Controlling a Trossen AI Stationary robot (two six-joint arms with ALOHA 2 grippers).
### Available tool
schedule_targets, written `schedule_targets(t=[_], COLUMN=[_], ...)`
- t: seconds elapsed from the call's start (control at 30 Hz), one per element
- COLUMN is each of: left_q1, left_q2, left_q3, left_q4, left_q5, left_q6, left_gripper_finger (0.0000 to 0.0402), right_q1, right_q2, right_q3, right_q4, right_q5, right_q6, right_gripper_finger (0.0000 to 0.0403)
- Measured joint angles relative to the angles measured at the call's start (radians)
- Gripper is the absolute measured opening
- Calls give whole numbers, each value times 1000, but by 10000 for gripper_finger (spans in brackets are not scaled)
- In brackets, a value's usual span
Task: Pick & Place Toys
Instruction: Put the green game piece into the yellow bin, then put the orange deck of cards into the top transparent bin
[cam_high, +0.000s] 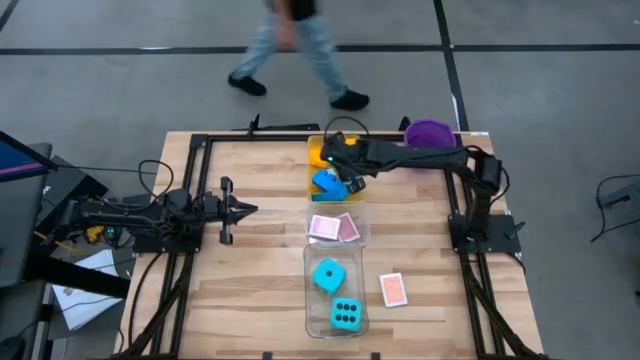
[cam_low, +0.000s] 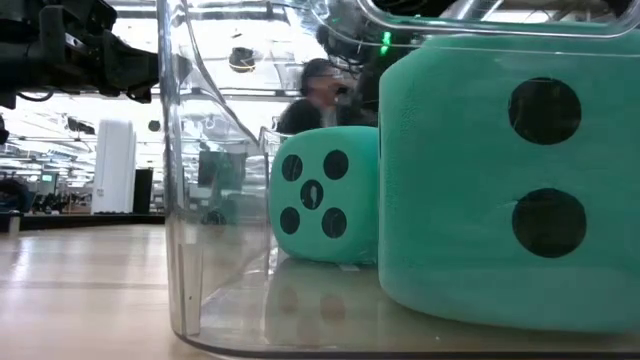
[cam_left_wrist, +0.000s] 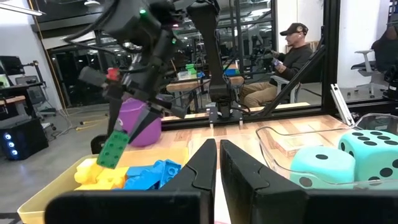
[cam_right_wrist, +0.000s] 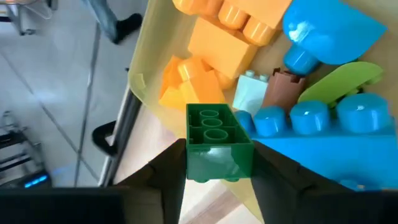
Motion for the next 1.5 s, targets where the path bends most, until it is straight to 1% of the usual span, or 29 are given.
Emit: schedule_targets(t=[0.2,0.3,0.37,0.43,0.6,0.77,0.87,0.93,1.0,1.07,1.1,1.17,1.23,1.3,1.37,1.5], left_q1=[0,0,0,0,0,0,0,0,0,0,0,0,0,0,0,0], left_q2=[0,0,0,0,0,0,0,0,0,0,0,0,0,0,0,0], left_q3=[0,0,0,0,0,0,0,0,0,0,0,0,0,0,0,0], left_q4=[1,2,2,2,2,2,2,2,2,3,2,3,3,4,5,8], left_q5=[-5,-4,-4,-4,-4,-4,-3,-3,-3,-1,1,0,0,0,0,-1], left_q6=[0,0,0,0,0,0,0,0,0,0,0,0,0,0,0,0], left_gripper_finger=[17,17,17,17,17,17,17,17,17,17,17,17,17,17,17,17], right_q1=[3,3,-1,-5,-11,-10,-6,9,24,45,54,70,83,93,107,151], right_q2=[105,149,171,174,174,174,163,151,132,121,113,99,89,86,86,87], right_q3=[186,252,287,307,310,310,309,310,309,310,310,309,311,309,309,309], right_q4=[-154,-250,-282,-311,-331,-324,-334,-342,-386,-382,-381,-364,-320,-287,-230,-118], right_q5=[-26,-53,-76,-88,-93,-84,-42,20,70,153,189,246,266,267,294,433], right_q6=[0,1,16,23,25,8,-38,-50,-69,-172,-260,-487,-714,-900,-1010,-1219], right_gripper_finger=[212,230,237,240,244,244,240,231,215,194,182,158,136,116,101,84])
